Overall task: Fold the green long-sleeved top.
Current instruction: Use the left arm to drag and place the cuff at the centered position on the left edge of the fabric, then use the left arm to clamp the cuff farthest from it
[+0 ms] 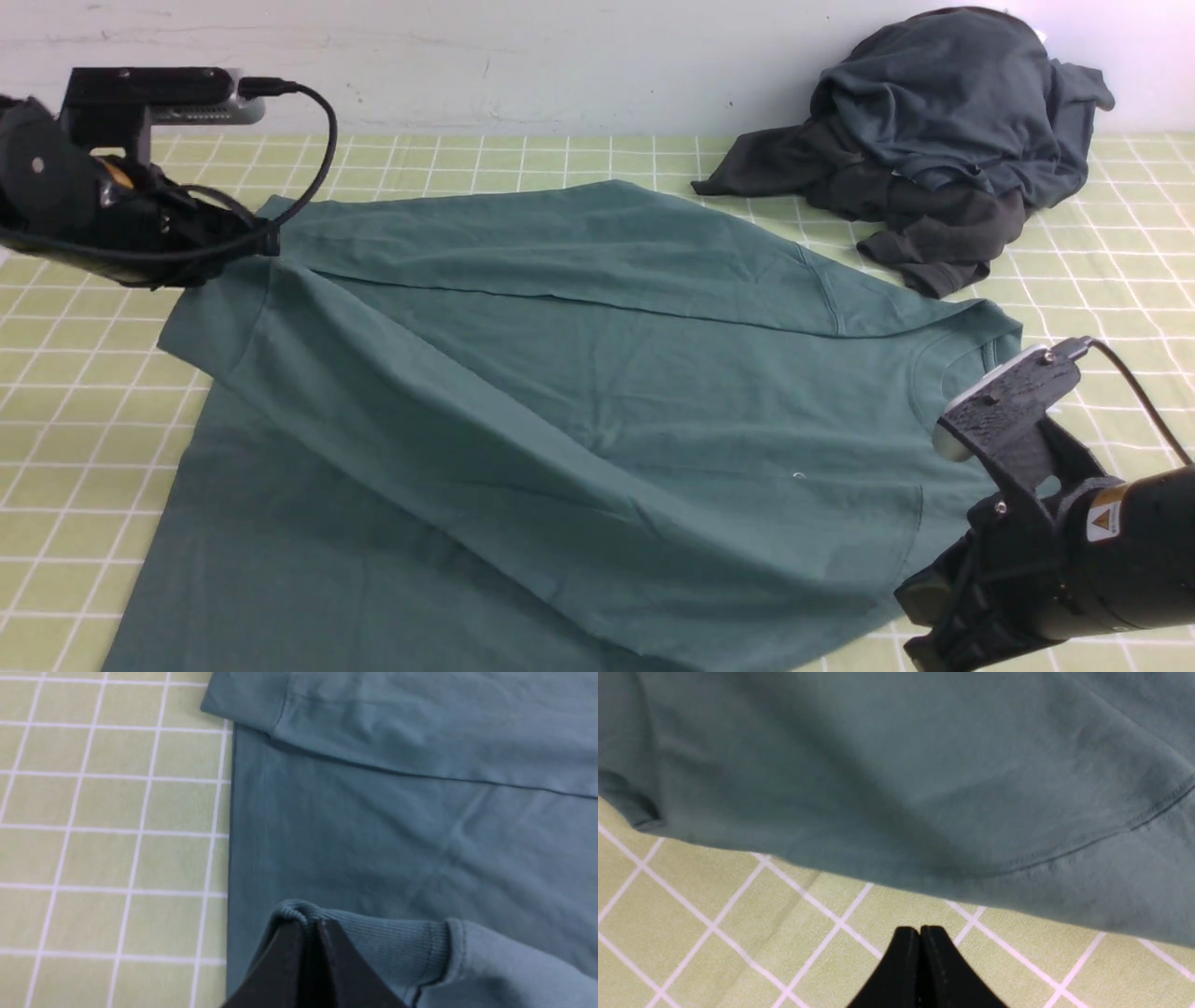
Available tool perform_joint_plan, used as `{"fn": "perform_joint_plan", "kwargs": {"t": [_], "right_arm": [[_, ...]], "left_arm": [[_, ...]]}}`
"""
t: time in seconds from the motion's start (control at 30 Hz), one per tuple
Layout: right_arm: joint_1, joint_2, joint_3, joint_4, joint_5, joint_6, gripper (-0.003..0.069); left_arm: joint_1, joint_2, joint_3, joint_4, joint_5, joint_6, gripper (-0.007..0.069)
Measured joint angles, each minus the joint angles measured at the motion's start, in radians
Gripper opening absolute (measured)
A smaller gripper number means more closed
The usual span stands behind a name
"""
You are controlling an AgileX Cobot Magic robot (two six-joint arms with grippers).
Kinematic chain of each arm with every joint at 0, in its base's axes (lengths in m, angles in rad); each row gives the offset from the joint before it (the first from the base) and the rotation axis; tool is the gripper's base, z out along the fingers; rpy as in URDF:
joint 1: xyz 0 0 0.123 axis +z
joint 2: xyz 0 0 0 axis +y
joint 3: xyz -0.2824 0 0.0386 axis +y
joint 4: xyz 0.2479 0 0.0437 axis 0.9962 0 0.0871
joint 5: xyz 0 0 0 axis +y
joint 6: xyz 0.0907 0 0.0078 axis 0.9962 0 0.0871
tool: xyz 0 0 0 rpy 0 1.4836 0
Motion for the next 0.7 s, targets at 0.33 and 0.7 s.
{"fn": "perform_joint_plan", "kwargs": {"t": [0.33,0.7], "right_arm": [[0.0,0.0,0.0,0.0,0.0,0.003,-0.0014],[0.0,0.0,0.0,0.0,-0.017,0.0,-0.0014]], "left_arm": [[0.002,0.314,-0.42,0.022,0.313,0.0,0.0023],[0.028,0.603,-0.83,0.022,0.399,-0.069,0.036]]}}
